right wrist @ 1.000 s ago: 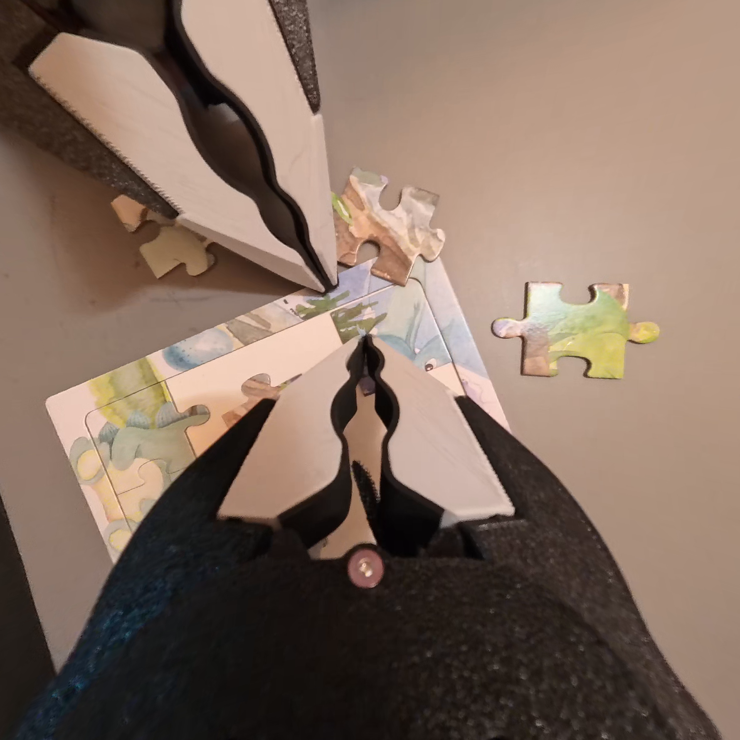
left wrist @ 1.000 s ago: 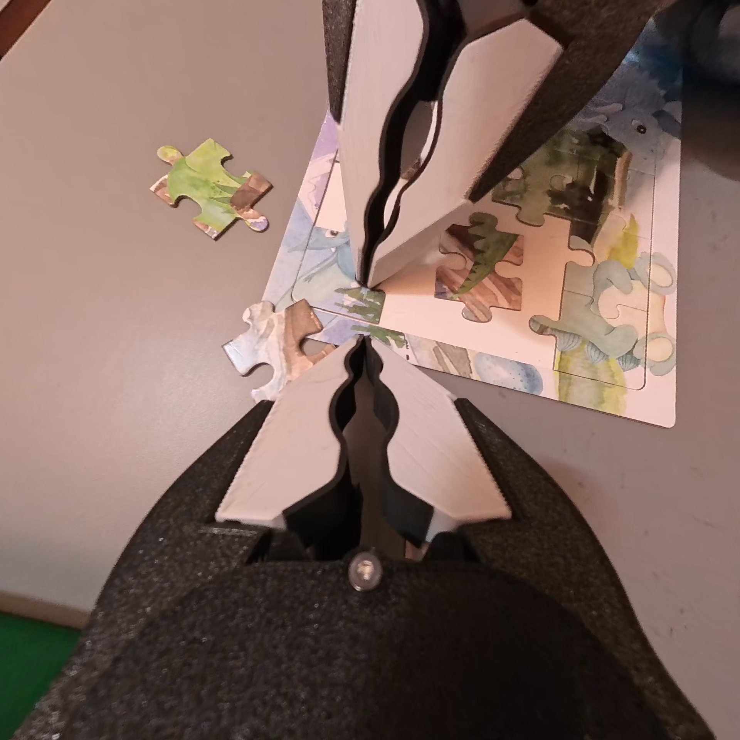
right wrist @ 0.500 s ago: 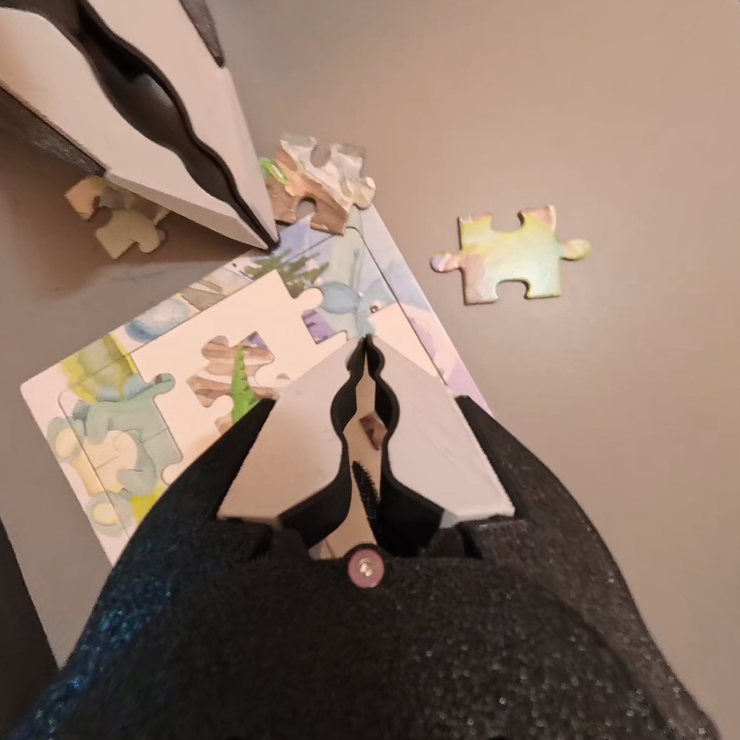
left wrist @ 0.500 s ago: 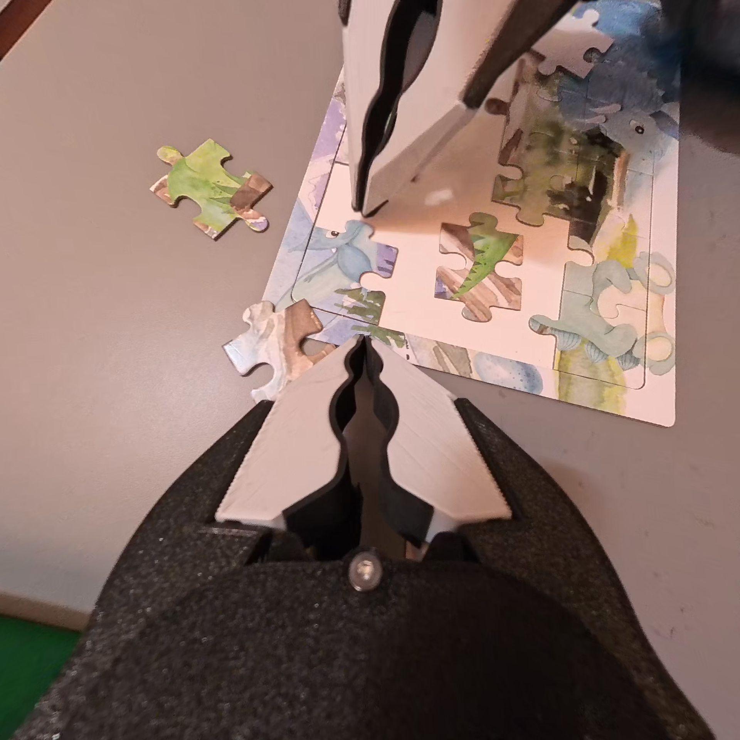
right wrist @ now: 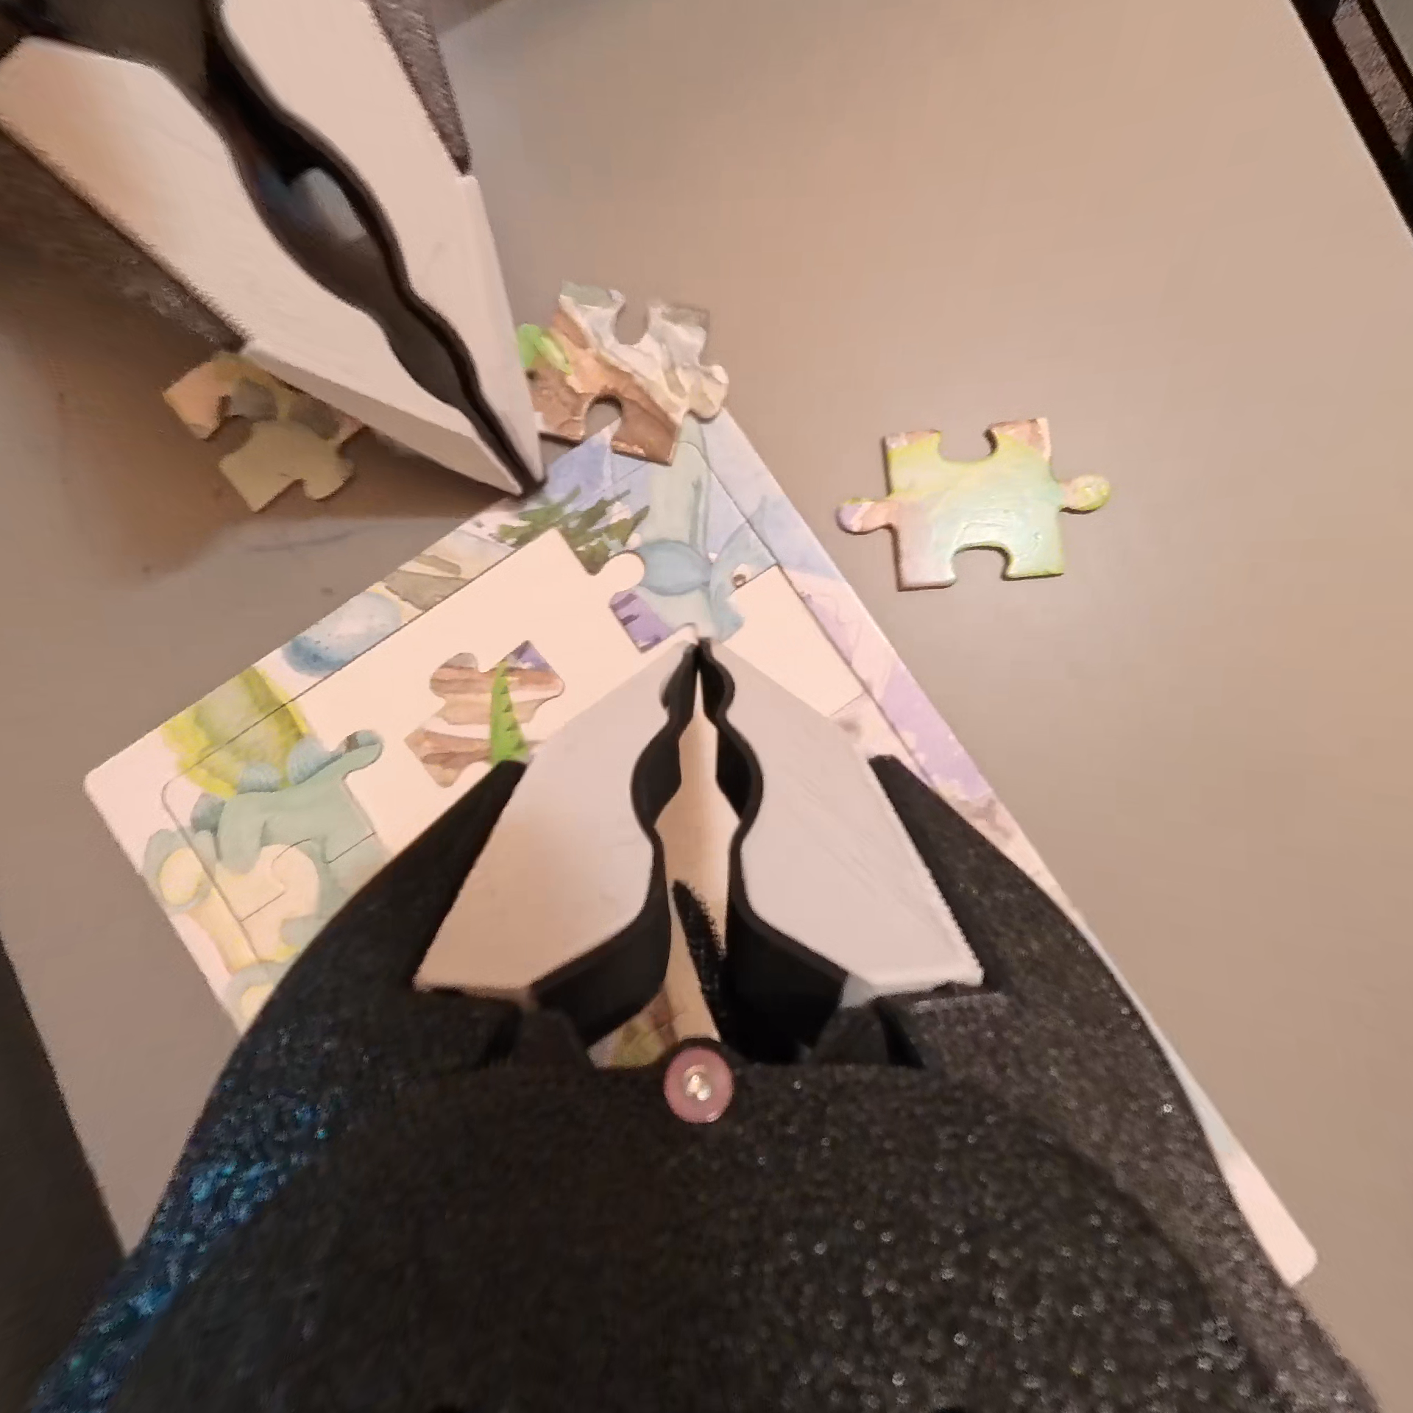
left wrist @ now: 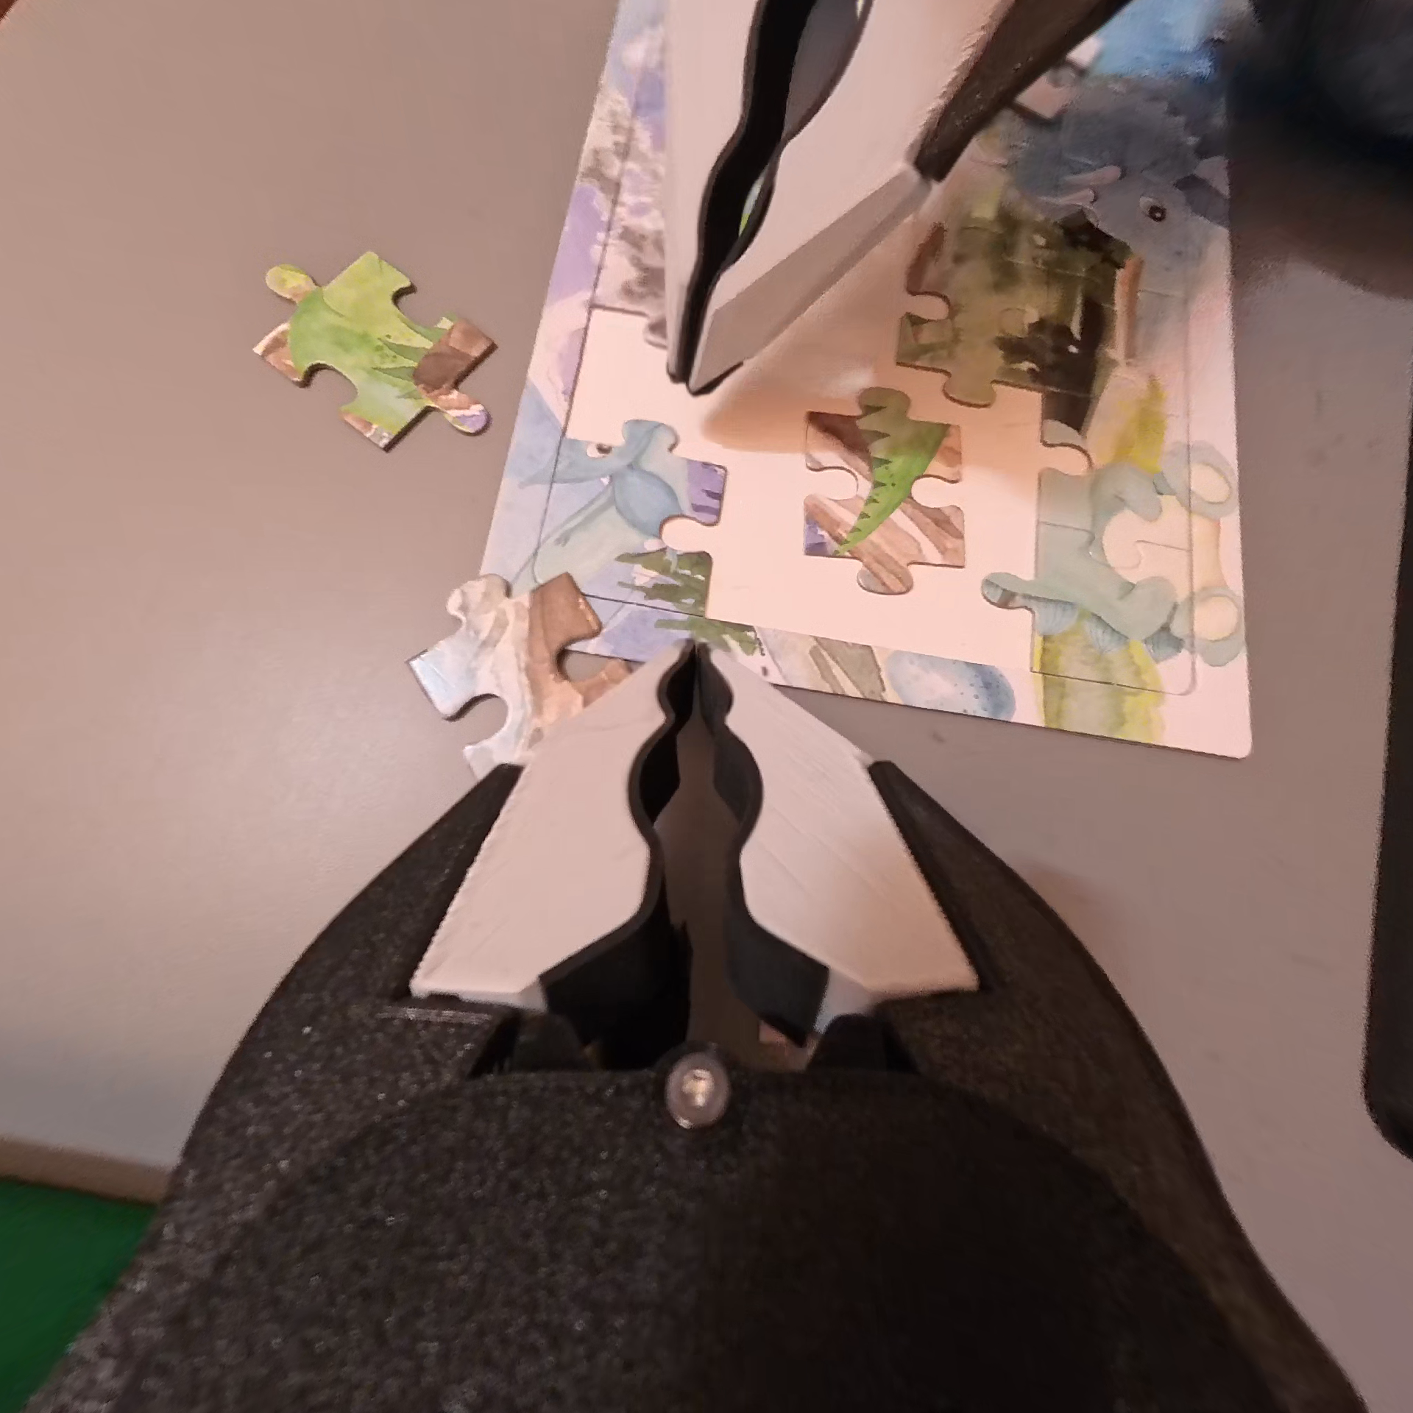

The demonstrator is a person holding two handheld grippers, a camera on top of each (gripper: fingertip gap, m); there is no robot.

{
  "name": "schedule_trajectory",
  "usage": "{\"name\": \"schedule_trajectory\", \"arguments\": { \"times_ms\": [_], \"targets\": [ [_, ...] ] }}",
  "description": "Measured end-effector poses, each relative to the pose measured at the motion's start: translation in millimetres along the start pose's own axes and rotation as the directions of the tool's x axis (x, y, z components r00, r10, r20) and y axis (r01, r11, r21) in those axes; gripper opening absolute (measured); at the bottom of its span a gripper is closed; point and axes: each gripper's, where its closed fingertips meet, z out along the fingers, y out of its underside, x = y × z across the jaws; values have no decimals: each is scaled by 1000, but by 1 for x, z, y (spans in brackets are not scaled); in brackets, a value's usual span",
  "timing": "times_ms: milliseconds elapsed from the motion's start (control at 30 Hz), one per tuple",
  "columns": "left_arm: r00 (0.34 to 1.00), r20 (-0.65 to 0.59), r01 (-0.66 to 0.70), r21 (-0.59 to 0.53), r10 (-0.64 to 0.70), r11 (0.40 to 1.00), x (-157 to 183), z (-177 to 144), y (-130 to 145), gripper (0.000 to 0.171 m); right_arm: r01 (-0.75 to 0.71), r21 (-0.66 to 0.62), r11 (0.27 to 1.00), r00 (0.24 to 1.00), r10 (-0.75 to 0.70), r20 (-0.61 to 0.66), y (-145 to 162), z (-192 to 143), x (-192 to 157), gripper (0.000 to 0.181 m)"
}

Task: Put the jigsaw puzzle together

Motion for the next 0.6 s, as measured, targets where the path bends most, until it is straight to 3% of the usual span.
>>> {"name": "schedule_trajectory", "arguments": {
  "times_ms": [100,167,233,333,500,600],
  "targets": [
    [998,-20,54,98,-53,994,2,-33,-14,33,7,40,999,1000,-7,4,6,-14,-15,0],
    [990,-93,121,169,-107,978,17,-62,-15,38,-12,68,998,1000,12,6,15,-26,-24,2],
    [994,-57,104,111,-98,988,26,-74,13,41,-45,109,993,999,44,13,25,-37,-32,2],
    [997,6,82,-2,-82,997,36,-72,54,63,-123,192,974,992,114,57,38,-50,-42,2],
    [997,67,41,-56,-37,998,39,-61,68,65,-224,261,939,973,200,117,52,-61,-49,4],
    [996,85,13,-75,-7,997,39,-56,68,57,-228,293,928,973,205,106,56,-70,-49,4]
  ]
}}
